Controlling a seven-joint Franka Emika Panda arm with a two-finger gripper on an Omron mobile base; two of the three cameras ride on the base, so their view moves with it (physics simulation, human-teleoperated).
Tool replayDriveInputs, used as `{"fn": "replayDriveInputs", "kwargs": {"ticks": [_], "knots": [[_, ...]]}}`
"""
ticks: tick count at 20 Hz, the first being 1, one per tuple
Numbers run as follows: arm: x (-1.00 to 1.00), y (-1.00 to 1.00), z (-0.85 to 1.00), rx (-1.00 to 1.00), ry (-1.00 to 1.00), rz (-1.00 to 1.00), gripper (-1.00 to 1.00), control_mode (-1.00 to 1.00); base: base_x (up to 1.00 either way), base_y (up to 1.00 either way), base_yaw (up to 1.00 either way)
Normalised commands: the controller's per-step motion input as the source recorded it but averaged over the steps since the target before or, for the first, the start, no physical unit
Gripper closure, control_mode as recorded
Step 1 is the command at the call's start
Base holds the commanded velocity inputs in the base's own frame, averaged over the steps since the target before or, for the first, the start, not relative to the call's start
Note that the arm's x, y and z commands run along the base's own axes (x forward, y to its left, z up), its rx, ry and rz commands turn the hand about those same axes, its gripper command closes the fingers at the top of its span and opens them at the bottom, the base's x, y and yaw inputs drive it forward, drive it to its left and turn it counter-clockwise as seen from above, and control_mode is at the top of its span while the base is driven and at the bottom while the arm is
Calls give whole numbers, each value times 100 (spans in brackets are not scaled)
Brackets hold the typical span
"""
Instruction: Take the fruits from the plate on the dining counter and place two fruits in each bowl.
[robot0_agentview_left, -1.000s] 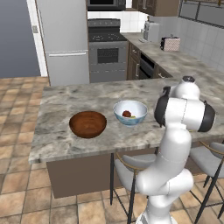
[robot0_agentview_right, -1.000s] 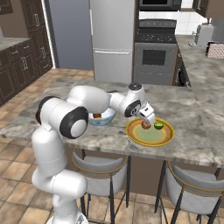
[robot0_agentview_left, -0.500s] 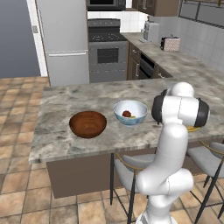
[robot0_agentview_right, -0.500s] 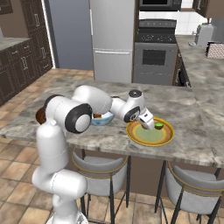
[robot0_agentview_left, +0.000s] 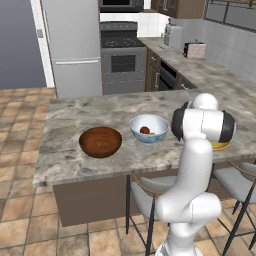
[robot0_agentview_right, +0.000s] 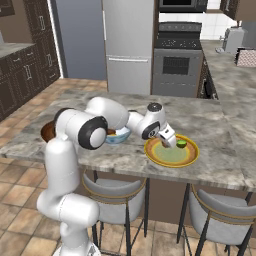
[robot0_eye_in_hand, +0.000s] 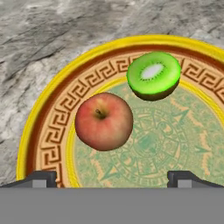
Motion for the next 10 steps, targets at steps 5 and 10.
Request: {"fn": "replayDriveInputs", "kwargs": {"ticks": [5,10], "knots": [[19,-8,-2,0,-1,0,-100,-100,0,0,0],[7,-14,-12,0,0,0,-100,-100,0,0,0]]}}
